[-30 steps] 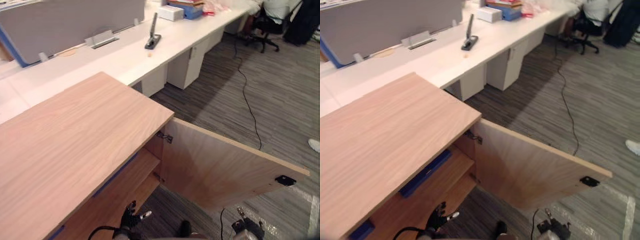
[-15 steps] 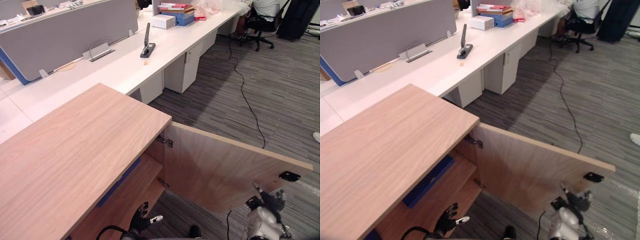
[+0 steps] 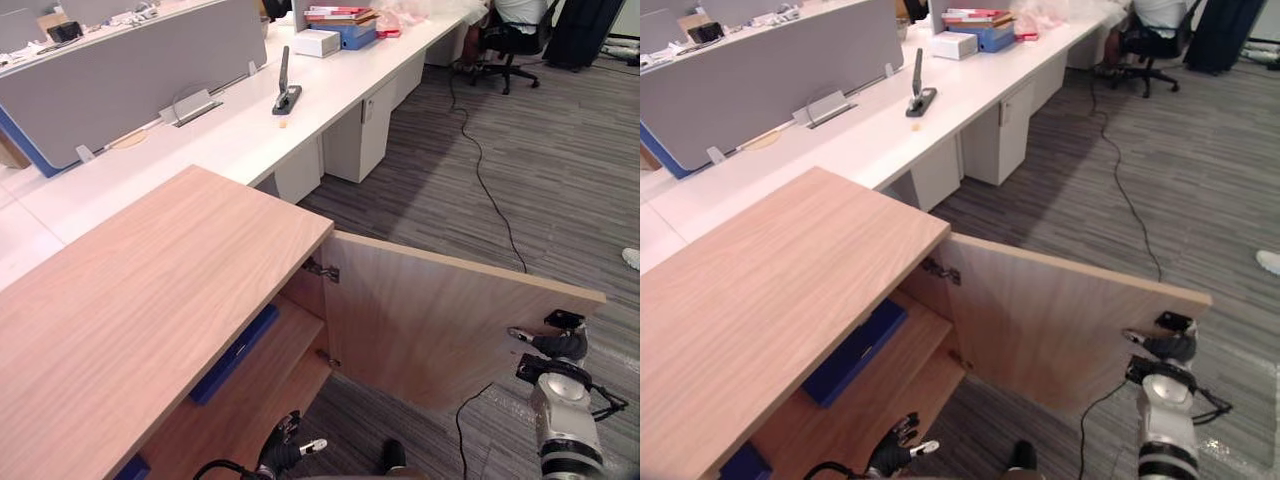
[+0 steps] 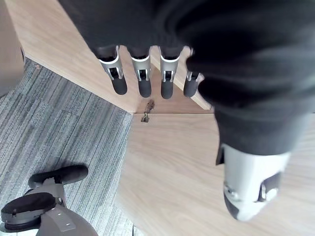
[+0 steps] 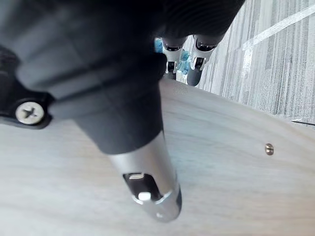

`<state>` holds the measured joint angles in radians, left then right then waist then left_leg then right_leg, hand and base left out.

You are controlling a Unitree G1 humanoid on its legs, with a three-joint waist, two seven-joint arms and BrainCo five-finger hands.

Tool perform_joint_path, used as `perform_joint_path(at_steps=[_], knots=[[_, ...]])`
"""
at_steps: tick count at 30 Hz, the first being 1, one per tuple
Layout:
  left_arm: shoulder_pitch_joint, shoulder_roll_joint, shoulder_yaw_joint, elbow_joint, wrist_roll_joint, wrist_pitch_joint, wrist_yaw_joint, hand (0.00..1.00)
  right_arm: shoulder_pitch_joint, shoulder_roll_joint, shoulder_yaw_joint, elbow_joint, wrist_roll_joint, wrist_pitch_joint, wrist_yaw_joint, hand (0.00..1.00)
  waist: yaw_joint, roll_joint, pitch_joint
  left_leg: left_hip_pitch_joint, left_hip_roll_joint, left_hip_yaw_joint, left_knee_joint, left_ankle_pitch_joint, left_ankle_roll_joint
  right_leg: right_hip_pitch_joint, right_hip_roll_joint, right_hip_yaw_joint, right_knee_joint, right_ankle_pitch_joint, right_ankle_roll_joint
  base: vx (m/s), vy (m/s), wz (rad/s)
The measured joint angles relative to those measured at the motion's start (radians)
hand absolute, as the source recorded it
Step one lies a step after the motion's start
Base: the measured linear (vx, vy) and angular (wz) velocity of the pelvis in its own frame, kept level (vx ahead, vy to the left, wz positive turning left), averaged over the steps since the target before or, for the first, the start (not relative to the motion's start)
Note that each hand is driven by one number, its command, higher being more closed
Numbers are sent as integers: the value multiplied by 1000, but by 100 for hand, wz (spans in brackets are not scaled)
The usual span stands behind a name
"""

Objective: Walk over to the cabinet, pick up the folder, carry it to the office cabinet, place the folder inside the office cabinet, then close the office cabinet door

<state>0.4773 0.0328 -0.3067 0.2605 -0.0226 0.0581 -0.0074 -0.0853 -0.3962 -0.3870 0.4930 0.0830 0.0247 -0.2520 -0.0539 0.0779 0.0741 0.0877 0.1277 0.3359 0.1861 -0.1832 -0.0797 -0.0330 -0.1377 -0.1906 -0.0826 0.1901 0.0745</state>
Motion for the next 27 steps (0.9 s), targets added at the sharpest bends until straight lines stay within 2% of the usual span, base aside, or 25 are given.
perform_joint_path(at_steps=[3, 7, 8, 12, 15, 17, 18, 19, 20, 21, 22, 23, 24, 25, 26, 27], knots=[[0, 2, 10, 0, -11, 0, -1, 0, -12, -73, 76, 30, 13, 0, 42, 0, -9, 3, -2, -2, -2, -2, 8, 0, 0, 1, 0, 0, 0, 3, -3, -14, 3, -1], [-2, 10, 18, 0, -13, 0, -13, 0, -41, -202, 204, 58, 64, 0, 144, 0, -18, 14, 0, -4, 0, -2, 14, 0, 0, -1, 1, 0, -1, 5, -1, -63, -6, -4], [-5, 13, 18, 0, -13, 0, -23, 0, -52, -250, 253, 58, 94, 3, 178, 0, -20, 19, 1, -23, 5, -10, 33, -4, 5, -10, 2, 2, -1, 8, -6, -96, -19, -2], [-21, 13, 21, 1, -19, 0, -31, 0, -79, -330, 347, 45, 185, 28, 259, 0, -20, 24, 4, -72, 27, -22, 79, -20, 8, -35, 19, 2, -1, 24, -24, -122, -41, -3], [-26, 5, 44, 36, -22, -11, -62, 0, -62, -376, 420, -53, 248, 50, 348, 0, -19, 40, 3, -124, 90, -34, 146, -40, 20, -56, 72, 6, 0, 36, -38, -142, -122, -11], [-27, -32, 90, 140, -11, -29, -64, 0, -4, -404, 423, -129, 250, 54, 379, 0, -14, 47, 3, -143, 111, -63, 149, -41, 51, -58, 97, -7, 0, 37, -40, -95, -153, 24], [-39, -46, 129, 204, 28, -56, -53, 0, 54, -430, 429, -199, 249, 54, 399, 0, -12, 45, 1, -144, 119, -82, 116, -35, 64, -61, 104, -32, 0, 28, -51, -54, -141, 37], [-59, -48, 149, 243, 62, -65, -47, 0, 89, -448, 451, -245, 247, 51, 420, 0, -12, 28, -6, -122, 101, -78, 62, -27, 61, -69, 99, -52, -1, 21, -59, -47, -206, 31], [-99, -45, 164, 299, 106, -66, -46, 0, 115, -481, 491, -297, 239, 32, 463, 0, -11, 17, -8, -132, 91, -77, 135, -31, 37, -78, 100, -65, -2, 15, -67, -21, -289, 11], [-114, -38, 175, 317, 126, -66, -54, 0, 128, -513, 547, -347, 222, 12, 501, 0, -21, 13, -10, -137, 69, -80, 178, -41, 44, -85, 110, -68, -7, -4, -68, -8, -245, -1], [-125, -33, 177, 338, 135, -70, -54, 0, 136, -519, 571, -368, 209, 1, 519, 0, -20, 22, -16, -143, 60, -81, 177, -40, 54, -91, 122, -78, -6, -43, -15, -37, -270, -9], [-156, -70, 181, 429, 155, -82, -49, 0, 149, -570, 630, -392, 193, -34, 564, 0, -10, 157, -49, -192, 188, -88, 102, 1, 69, -198, 187, -117, 260, -153, -50, -62, -137, 23], [-178, -51, 209, 471, 148, -86, -74, 0, 153, -561, 704, -397, 175, -49, 582, 0, -26, 112, -43, -195, 172, -127, 103, 51, -87, -243, 126, -28, 513, -228, -114, -73, -210, 48], [-170, -12, 228, 455, 126, -120, -110, 0, 167, -576, 829, -419, 154, -61, 608, 0, 4, 56, -65, -141, 129, -150, 13, 81, -85, -167, 80, 22, 435, -339, -38, -46, -201, 80], [-194, -12, 235, 485, 128, -116, -111, 0, 167, -581, 882, -429, 138, -66, 624, 0, 1, 49, -70, -128, 125, -166, -20, 106, -77, -140, 72, -10, 392, -344, -30, -43, -292, 94], [-247, -7, 275, 569, 159, -114, -60, 0, 145, -591, 969, -444, 126, -77, 647, 0, 3, 32, -78, -123, 110, -172, -51, 113, -70, -109, 69, -60, 334, -325, -34, -60, -309, 84]])
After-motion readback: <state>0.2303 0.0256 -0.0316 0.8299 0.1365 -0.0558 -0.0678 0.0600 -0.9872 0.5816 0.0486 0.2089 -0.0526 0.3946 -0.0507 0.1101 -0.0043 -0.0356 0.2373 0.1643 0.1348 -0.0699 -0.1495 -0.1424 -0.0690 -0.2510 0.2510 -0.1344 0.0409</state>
